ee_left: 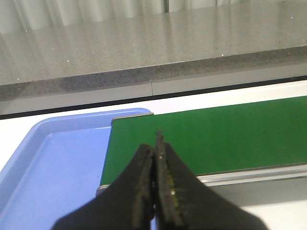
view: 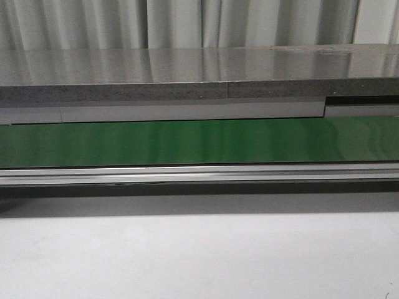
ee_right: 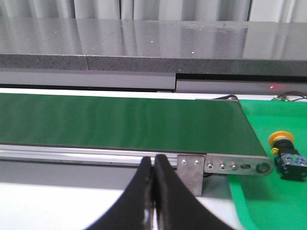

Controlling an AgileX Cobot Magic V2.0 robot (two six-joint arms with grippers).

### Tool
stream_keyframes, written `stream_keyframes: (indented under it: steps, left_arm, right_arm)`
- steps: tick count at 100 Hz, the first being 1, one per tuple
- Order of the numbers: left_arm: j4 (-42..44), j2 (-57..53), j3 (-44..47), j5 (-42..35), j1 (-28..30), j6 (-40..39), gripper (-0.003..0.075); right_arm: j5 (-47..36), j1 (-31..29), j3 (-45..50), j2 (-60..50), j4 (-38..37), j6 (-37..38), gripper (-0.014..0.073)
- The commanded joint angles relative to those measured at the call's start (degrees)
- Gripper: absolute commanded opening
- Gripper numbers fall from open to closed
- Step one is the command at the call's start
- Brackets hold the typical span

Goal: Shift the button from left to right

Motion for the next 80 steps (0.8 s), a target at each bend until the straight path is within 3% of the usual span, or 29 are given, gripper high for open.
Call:
stream_keyframes:
  steps: [1, 19, 80]
  left_arm:
    - [-0.6, 0.4, -1.6, -4.2, -0.4, -0.1, -0.0019]
    - [-0.6, 0.4, -1.6, -4.2, -0.4, -0.1, -0.0019]
    - [-0.6, 0.4, -1.6, -4.2, -0.4, -0.1, -0.0019]
  right_arm:
    - [-5.5, 1.2, -0.6, -0.7, -0.9, 1.0, -0.0068]
    - [-5.2, 4.5, -0.6, -0.7, -1.9, 1.2, -0.0068]
    - [-5.2, 4.5, -0.6, -0.7, -1.9, 1.2, -0.0068]
